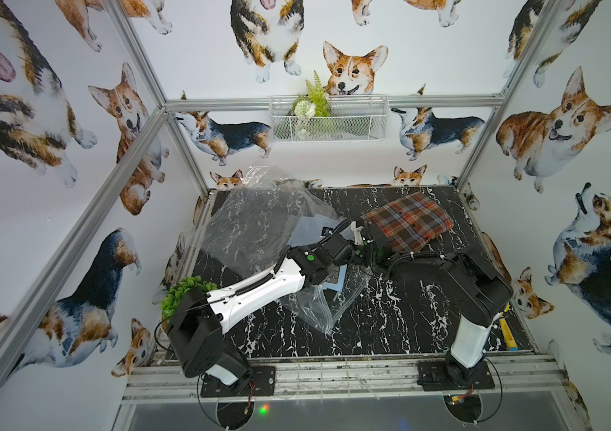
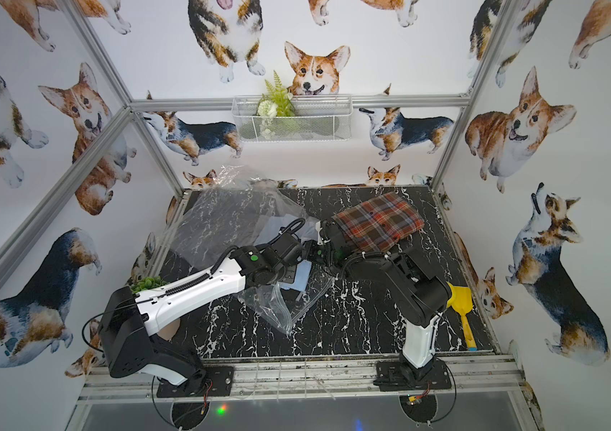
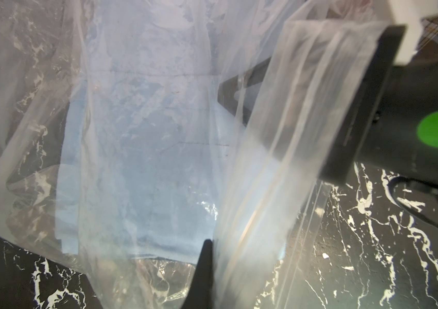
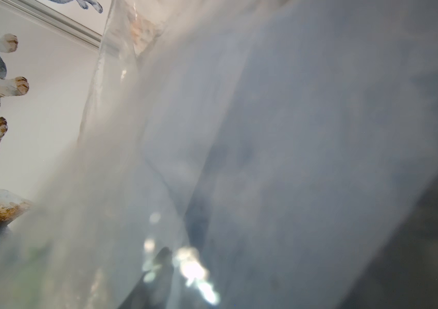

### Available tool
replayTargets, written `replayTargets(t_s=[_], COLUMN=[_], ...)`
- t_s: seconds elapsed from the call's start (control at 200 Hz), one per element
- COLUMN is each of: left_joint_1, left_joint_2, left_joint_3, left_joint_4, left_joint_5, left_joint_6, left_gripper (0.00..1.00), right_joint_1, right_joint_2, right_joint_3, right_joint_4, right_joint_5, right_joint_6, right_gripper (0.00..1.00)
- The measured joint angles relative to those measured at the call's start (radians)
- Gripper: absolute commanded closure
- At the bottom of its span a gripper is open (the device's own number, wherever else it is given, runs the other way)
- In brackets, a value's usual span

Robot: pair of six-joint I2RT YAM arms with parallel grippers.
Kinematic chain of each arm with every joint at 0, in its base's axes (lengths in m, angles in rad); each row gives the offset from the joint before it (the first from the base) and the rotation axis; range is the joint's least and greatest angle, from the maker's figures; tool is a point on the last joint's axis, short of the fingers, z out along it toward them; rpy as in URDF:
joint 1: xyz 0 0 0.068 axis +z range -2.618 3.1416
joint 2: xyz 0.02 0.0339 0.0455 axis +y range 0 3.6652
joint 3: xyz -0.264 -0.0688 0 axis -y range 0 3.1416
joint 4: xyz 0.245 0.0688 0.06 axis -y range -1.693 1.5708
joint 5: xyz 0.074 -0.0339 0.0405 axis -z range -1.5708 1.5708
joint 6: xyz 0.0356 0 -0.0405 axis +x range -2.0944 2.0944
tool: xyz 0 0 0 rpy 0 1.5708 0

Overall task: Take the shirt out of the vacuum bag
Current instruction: Take out the shirt from the vacuum bag.

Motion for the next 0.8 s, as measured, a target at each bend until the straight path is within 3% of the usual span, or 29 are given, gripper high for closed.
replayTargets(t_s=[0.41,0.62,0.675,0.801], left_joint_1=[0.0,0.0,0.0,0.0], left_joint_2=[0.002,0.006,0.006,0.006], left_joint_3=[0.0,0.002,0.003,0.004], left_joint_4=[0.001,0.002,0.002,0.002], left_joint_5=[0.004,0.005,0.005,0.004], left_joint_6=[0.0,-0.003,-0.003,-0.003], left_gripper=[1.0,1.0,1.0,1.0], right_joint_1=[0.01,0.012,0.012,0.012], right_joint_2=[0.068,0.079,0.074,0.038], right_joint_3=[-0.007,-0.007,-0.007,-0.021], right_joint_4=[0.148,0.208,0.208,0.208], right_joint_5=[0.006,0.017,0.017,0.016], right_joint_6=[0.063,0.093,0.097,0.097], right_gripper=[0.57,0.95,1.0,1.0])
